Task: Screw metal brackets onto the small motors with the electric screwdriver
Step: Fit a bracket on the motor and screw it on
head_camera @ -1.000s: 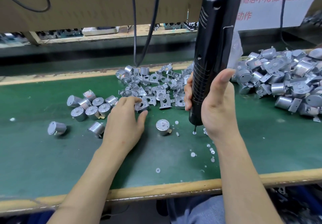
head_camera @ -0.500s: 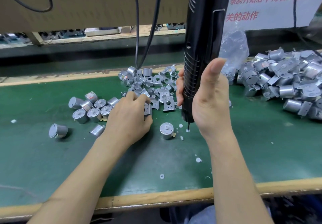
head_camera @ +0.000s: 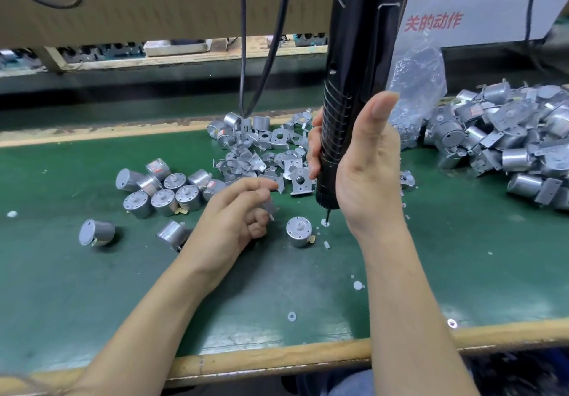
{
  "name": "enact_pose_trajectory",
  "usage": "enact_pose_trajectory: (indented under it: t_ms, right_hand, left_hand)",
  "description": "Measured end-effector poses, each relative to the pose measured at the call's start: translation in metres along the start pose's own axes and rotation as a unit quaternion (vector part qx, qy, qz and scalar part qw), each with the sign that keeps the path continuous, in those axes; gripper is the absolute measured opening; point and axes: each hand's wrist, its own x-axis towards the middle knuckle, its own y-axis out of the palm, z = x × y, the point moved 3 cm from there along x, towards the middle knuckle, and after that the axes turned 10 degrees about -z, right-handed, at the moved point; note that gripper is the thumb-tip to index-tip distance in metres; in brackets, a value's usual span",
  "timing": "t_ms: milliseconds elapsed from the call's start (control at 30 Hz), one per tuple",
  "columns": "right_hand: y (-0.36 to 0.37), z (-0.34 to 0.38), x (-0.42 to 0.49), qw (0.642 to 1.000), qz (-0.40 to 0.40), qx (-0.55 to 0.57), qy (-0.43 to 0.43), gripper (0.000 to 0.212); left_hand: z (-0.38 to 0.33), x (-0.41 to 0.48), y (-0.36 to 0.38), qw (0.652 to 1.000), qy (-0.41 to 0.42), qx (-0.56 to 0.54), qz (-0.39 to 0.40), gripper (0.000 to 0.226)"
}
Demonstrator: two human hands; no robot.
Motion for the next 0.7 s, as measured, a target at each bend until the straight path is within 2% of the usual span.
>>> enact_pose_trajectory:
  t_ms: [33,100,200,300,367,533,633,700]
  right_hand:
    - [0.001,-0.001,0.0,1.0,0.0,0.001,0.0,0.077]
    - [0.003,-0.001,0.0,1.0,0.002,0.003,0.001,0.079]
    - [0.004,-0.002,0.0,1.0,0.005,0.006,0.0,0.078]
    - [0.004,-0.002,0.0,1.0,0.003,0.01,0.003,0.075]
    - [0.003,-0.002,0.0,1.0,0.004,0.009,0.006,0.075]
    - [0.002,-0.002,0.0,1.0,0.004,0.001,0.002,0.077]
    - [0.002,-0.002,0.0,1.0,0.005,0.003,0.005,0.076]
    - [0.003,-0.002,0.0,1.0,0.007,0.001,0.004,0.077]
  left_hand:
    - [0.0,0.0,-0.001,1.0,0.01,0.021,-0.005,0.015]
    - [0.0,-0.004,-0.003,0.986,0.059,0.153,-0.026,0.02]
    - [0.001,-0.005,-0.005,0.939,0.128,0.316,-0.048,0.033]
    - [-0.002,-0.006,-0.003,0.872,0.2,0.441,-0.069,0.044]
    - [-0.004,-0.008,-0.004,0.855,0.207,0.469,-0.076,0.045]
    - [-0.01,-0.012,-0.005,0.836,0.238,0.485,-0.094,0.03]
    - [-0.012,-0.013,-0.008,0.836,0.244,0.479,-0.11,0.036]
    - [-0.012,-0.012,-0.01,0.849,0.243,0.455,-0.11,0.039]
